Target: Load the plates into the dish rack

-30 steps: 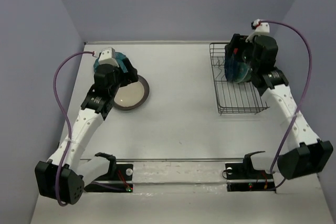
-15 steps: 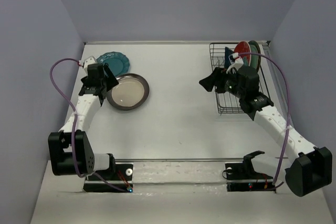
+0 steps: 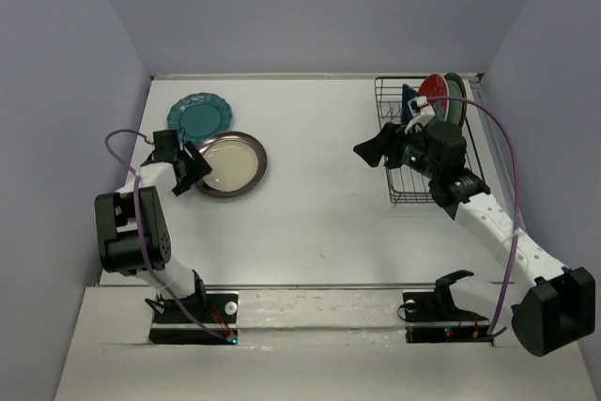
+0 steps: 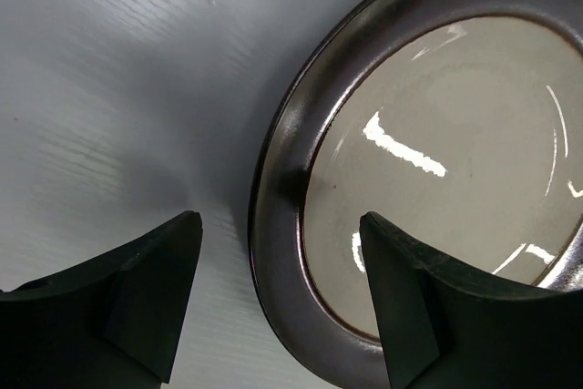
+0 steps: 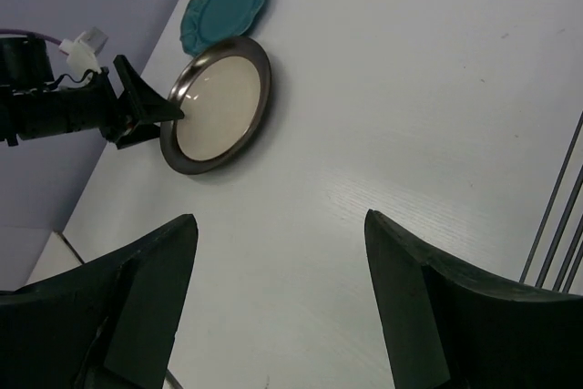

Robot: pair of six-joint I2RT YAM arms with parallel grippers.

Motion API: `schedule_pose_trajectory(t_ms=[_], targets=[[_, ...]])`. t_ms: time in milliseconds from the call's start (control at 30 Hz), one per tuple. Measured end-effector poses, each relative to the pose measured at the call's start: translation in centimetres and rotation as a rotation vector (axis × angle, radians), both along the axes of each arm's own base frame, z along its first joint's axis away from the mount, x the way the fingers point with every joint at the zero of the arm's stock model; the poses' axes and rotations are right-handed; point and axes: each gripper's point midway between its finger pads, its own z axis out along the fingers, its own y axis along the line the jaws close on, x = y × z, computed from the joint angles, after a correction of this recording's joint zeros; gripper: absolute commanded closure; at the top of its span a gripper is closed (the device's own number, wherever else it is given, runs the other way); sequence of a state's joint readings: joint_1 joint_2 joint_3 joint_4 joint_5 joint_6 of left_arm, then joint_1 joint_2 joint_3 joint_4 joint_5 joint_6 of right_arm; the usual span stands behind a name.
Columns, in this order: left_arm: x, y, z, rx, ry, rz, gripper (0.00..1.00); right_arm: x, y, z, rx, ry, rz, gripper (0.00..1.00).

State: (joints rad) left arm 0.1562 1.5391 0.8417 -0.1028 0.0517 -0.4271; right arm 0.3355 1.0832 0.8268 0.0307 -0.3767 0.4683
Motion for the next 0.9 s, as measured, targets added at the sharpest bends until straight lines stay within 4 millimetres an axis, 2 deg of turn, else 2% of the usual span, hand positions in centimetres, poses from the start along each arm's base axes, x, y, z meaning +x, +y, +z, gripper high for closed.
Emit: schedule_pose_trajectory(t_ms=[167, 267, 300, 367, 400, 433, 500, 600, 733, 900], targets=[[0.2, -0.7, -1.5, -0.048, 0.023, -0.015, 0.23, 0.1, 0.2, -0.9, -0.004, 0.022, 0.008, 0.20], [1.0, -0.7, -1.5, -0.077, -0.007, -0.018, 0.31, 0.2, 0.3, -1.0, 0.000, 0.031, 0.009, 0.20], [1.4, -0.6, -1.5, -0.094, -0.023, -0.018, 0.35, 0.2, 0.3, -1.0, 0.003, 0.033, 0.009, 0.20], [2.1, -0.5, -1.5, -0.119, -0.044, -0.014, 0.56, 0.2, 0.4, -0.9, 0.011, 0.032, 0.009, 0.20], [2.4, -0.4, -1.5, -0.131, -0.057, -0.019, 0.61, 0.2, 0.4, -0.8, 0.017, 0.032, 0.009, 0.20], [2.5, -0.4, -1.7, -0.137, -0.060, -0.018, 0.71, 0.2, 0.4, -0.7, 0.022, 0.029, 0.009, 0.20], [2.8, -0.9, -1.8, -0.184, -0.077, -0.030, 0.78, 0.3, 0.5, -0.6, 0.027, 0.027, 0.008, 0.20], [2.9, -2.7, -1.4, -0.277, -0.109, -0.069, 0.92, 0.4, 0.6, -0.6, 0.034, 0.029, 0.007, 0.20], [3.9, -4.5, 0.3, -0.365, -0.183, -0.110, 0.94, 0.4, 0.7, -0.9, 0.048, 0.041, 0.004, 0.20], [3.2, -5.2, 0.2, -0.382, -0.177, -0.110, 0.94, 0.2, 1.6, -2.1, 0.061, 0.076, 0.022, 0.19]])
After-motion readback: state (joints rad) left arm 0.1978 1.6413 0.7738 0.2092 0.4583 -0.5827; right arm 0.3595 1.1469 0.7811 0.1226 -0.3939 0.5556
